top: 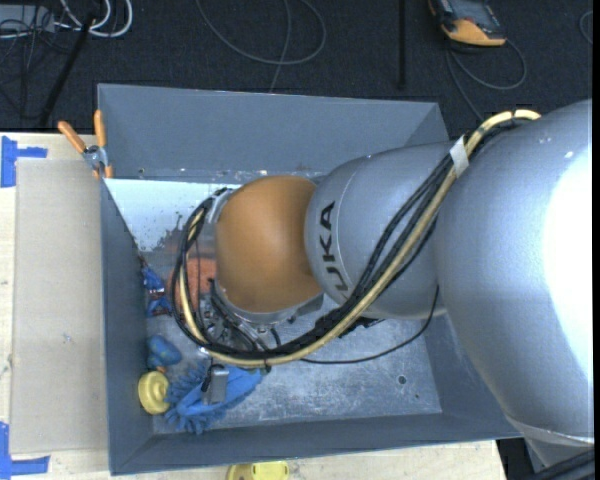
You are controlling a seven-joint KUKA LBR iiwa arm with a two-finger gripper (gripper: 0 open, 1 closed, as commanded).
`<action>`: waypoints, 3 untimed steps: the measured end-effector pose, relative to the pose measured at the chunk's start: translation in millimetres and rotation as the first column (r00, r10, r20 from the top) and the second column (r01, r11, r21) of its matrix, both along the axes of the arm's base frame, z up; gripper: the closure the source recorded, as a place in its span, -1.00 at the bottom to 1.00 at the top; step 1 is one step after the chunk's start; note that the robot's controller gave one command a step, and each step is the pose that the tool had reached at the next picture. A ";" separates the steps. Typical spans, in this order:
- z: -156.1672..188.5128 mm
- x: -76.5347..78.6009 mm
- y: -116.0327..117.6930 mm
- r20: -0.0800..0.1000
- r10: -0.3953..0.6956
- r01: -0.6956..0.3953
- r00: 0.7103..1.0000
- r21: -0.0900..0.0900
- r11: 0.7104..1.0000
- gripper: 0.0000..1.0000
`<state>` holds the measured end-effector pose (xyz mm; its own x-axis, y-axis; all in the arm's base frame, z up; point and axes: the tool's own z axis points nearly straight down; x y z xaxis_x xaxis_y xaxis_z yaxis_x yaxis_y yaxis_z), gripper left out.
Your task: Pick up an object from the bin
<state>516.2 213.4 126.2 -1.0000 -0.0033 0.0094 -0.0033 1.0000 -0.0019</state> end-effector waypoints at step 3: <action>-35.2 -39.3 -38.5 0.006 -0.054 0.054 0.998 0.002 0.999 1.00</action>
Offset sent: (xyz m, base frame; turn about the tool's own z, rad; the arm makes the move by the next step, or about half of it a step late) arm -0.0041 -0.0386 -0.0562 0.0319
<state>476.9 174.9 91.0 -0.9987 0.0512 0.0035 0.0512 0.9987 -0.0001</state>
